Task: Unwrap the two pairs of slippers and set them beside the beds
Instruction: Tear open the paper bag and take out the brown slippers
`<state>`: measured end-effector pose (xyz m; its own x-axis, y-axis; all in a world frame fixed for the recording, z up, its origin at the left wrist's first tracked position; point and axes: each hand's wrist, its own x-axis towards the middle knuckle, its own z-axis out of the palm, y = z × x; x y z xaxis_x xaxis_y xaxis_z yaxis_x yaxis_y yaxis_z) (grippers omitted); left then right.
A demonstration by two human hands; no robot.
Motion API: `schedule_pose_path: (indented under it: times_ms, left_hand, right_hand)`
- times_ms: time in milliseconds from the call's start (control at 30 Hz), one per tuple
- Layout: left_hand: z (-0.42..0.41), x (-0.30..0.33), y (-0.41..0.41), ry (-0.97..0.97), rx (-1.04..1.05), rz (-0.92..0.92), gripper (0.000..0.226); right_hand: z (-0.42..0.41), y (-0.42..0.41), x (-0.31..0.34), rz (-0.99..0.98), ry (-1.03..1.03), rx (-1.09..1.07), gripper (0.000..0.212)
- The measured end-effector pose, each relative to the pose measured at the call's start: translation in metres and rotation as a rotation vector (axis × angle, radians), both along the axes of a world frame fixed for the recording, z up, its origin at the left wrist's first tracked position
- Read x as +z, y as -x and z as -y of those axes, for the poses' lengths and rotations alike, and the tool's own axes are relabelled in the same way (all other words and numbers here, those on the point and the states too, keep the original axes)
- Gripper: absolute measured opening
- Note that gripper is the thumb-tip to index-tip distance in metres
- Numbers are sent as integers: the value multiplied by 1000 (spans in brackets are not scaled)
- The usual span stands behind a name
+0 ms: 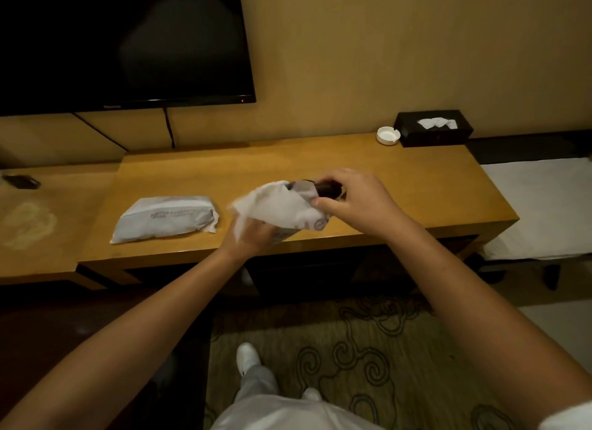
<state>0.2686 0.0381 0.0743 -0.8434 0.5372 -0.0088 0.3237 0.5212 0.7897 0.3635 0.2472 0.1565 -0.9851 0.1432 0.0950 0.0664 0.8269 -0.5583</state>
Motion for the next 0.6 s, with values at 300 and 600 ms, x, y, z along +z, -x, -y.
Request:
schedule_pose_path:
  times_ms: [300, 600]
  left_hand:
    - [11, 38, 17, -146, -227, -33, 38]
    - [2, 7, 27, -77, -172, 43, 19]
  right_hand:
    - [-17, 8, -13, 14, 522, 31, 30]
    - [7, 27, -15, 78, 501, 3, 43]
